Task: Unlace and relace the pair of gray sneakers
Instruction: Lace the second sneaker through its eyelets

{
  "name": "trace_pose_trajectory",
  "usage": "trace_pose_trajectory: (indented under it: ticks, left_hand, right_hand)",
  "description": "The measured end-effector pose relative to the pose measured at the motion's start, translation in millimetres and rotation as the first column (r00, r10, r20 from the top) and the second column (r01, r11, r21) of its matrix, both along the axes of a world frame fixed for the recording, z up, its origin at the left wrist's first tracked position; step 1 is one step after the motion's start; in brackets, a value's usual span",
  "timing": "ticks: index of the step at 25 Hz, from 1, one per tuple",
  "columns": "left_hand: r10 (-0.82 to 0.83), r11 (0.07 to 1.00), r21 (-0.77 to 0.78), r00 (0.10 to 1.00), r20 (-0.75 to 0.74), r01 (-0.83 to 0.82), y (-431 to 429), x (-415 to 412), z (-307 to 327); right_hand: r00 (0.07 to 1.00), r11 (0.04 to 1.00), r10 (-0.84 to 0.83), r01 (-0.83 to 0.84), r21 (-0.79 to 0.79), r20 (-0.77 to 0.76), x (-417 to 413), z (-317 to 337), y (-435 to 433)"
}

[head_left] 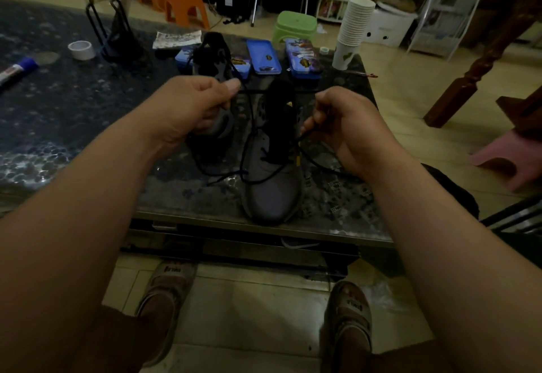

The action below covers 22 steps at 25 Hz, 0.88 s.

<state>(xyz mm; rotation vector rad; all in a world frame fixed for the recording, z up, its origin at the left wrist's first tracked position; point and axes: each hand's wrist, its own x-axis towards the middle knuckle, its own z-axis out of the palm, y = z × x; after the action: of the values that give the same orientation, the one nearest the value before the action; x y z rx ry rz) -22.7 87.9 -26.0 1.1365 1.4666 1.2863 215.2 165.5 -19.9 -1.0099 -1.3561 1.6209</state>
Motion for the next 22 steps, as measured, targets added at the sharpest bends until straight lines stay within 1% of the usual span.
trace_pose_trajectory:
  ticks: [1,2,3,4,5,6,7,8,9,10,11,13,14,16,17,18,19,20,21,22]
  left_hand:
    - [0.022,0.999,0.023,1.000,0.012,-0.023,-1.2,-5.4,-0.4]
    - [0.045,0.998,0.039,0.998,-0.034,-0.043,-2.6,-9.0,-0.4]
    - [0.077,0.996,0.055,0.986,-0.147,-0.069,-3.3,-14.4,-3.3]
    - [0.105,0.994,0.062,0.936,-0.337,-0.089,-5.0,-18.8,-6.0]
    - [0.142,0.990,0.074,0.826,-0.545,-0.122,-5.0,-23.7,-11.5]
    - [0.180,0.983,0.103,0.706,-0.685,-0.151,-4.8,-27.0,-16.1]
    - [0.222,0.974,0.146,0.639,-0.737,-0.170,-4.4,-27.7,-18.4]
    - [0.260,0.965,0.176,0.653,-0.711,-0.192,-5.5,-24.2,-17.1]
    - [0.286,0.958,0.203,0.708,-0.646,-0.201,-7.0,-17.7,-13.5]
    - [0.293,0.953,0.236,0.764,-0.575,-0.189,-7.6,-10.8,-9.7]
    - [0.269,0.955,0.255,0.809,-0.522,-0.153,-8.8,-1.0,-4.4]
    - [0.152,0.967,0.253,0.869,-0.471,-0.032,-14.9,21.9,7.1]
    - [0.094,0.968,0.251,0.888,-0.450,0.025,-17.1,32.6,11.5]
    - [0.060,0.963,0.262,0.909,-0.412,0.055,-15.6,43.6,13.0]
    - [0.065,0.961,0.274,0.932,-0.356,0.037,-13.3,44.4,12.4]
    - [0.081,0.961,0.276,0.968,-0.238,-0.013,-10.5,41.0,11.9]
    - [0.106,0.959,0.271,0.992,-0.062,-0.085,-8.8,34.9,13.9]
    - [0.145,0.949,0.264,0.982,0.124,-0.173,-7.2,25.1,15.3]
    - [0.187,0.931,0.257,0.945,0.269,-0.258,-6.3,13.8,16.9]
    - [0.226,0.909,0.260,0.909,0.350,-0.326,-6.5,3.0,18.1]
  right_hand:
    - [0.999,1.000,-0.013,0.013,-0.005,-0.041,-1.7,0.4,-1.2]
    - [0.996,1.000,-0.028,0.027,-0.012,-0.084,-3.0,2.0,-2.0]
    - [0.992,0.999,-0.028,0.026,-0.020,-0.123,-3.7,4.3,-3.0]
    - [0.988,1.000,-0.005,0.001,-0.028,-0.155,-3.7,6.7,-3.9]
    - [0.986,0.999,0.036,-0.041,-0.028,-0.163,-2.8,9.7,-5.8]
    - [0.989,0.996,0.083,-0.087,-0.023,-0.126,-2.0,12.4,-8.8]
    - [0.991,0.992,0.127,-0.128,-0.023,-0.033,-2.4,13.4,-12.8]
    - [0.981,0.986,0.166,-0.163,-0.033,0.098,-5.0,12.8,-16.6]
    - [0.952,0.978,0.206,-0.197,-0.062,0.225,-8.9,10.0,-20.1]
    - [0.921,0.968,0.248,-0.225,-0.111,0.299,-13.9,4.8,-22.5]
    - [0.907,0.957,0.281,-0.241,-0.160,0.314,-20.1,-0.1,-24.6]
    - [0.919,0.944,0.302,-0.253,-0.210,0.253,-31.9,-6.6,-25.7]
    - [0.931,0.939,0.308,-0.265,-0.218,0.197,-35.6,-6.0,-24.4]
    - [0.957,0.937,0.285,-0.266,-0.225,0.056,-40.1,-0.1,-22.0]
    - [0.973,0.955,0.229,-0.216,-0.204,0.041,-39.8,2.5,-20.9]
    - [0.984,0.980,0.146,-0.130,-0.148,0.103,-37.3,4.0,-19.3]
    - [0.969,0.999,0.044,-0.035,-0.040,0.245,-31.9,4.5,-17.7]
    - [0.909,0.994,-0.058,0.015,0.106,0.412,-23.3,2.7,-13.7]
    - [0.824,0.972,-0.120,-0.017,0.236,0.554,-12.6,1.2,-9.8]
    - [0.739,0.946,-0.112,-0.125,0.299,0.665,-1.4,0.3,-6.5]
